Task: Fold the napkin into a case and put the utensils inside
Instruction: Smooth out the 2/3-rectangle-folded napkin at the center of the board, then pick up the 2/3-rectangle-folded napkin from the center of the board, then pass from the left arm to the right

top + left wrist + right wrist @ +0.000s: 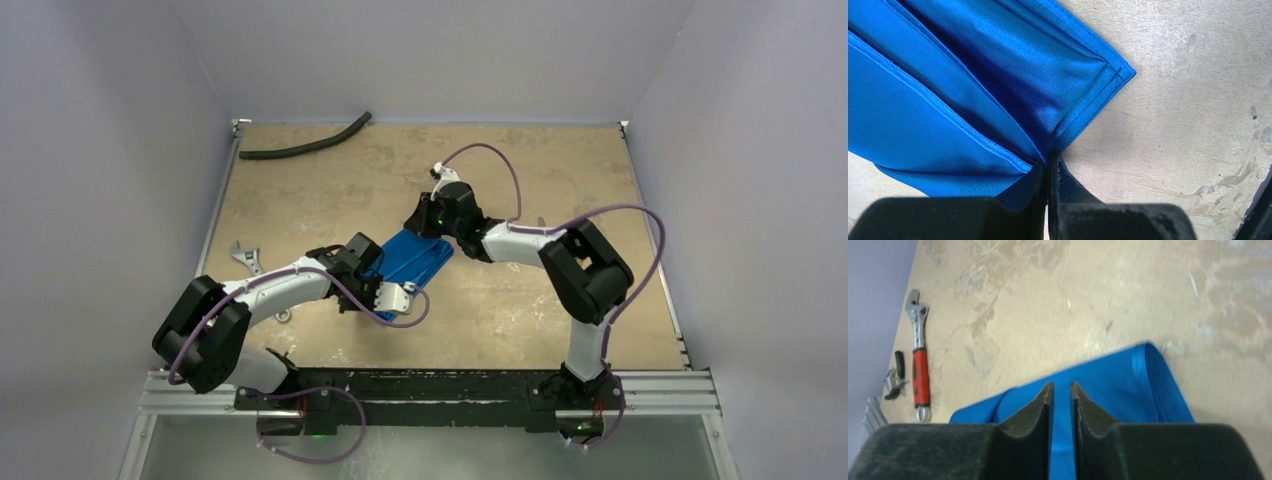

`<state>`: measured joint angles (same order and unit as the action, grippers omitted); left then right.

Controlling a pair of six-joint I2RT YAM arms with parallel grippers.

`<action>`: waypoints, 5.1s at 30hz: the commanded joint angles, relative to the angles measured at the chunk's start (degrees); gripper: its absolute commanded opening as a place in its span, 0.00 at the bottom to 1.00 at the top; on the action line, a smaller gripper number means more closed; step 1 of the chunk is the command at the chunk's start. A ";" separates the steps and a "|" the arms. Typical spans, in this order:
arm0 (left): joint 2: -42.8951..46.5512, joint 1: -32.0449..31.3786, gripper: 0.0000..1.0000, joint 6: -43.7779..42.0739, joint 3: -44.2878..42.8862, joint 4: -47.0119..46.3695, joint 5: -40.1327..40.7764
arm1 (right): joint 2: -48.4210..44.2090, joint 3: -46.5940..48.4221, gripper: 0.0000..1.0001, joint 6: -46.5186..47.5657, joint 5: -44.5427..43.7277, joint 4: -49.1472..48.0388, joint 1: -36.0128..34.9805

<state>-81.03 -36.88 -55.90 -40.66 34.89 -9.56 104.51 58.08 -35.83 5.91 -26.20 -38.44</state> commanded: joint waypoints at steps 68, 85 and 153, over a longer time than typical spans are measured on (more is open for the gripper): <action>-6.24 10.87 0.00 16.83 -7.35 -9.59 -13.03 | -20.70 -27.10 0.00 -11.41 -14.20 0.39 2.23; 5.53 11.00 0.34 7.59 -19.05 4.91 -14.05 | -6.31 -6.72 0.00 8.65 4.35 -2.16 -8.02; 17.67 -3.58 0.00 -15.74 17.04 -26.45 -14.00 | 1.23 -18.72 0.00 11.29 8.31 -18.02 -8.94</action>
<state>-62.65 -40.29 -76.99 -20.80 9.41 -23.55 107.57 41.45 -26.74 15.75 -46.22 -46.98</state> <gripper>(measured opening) 0.022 0.004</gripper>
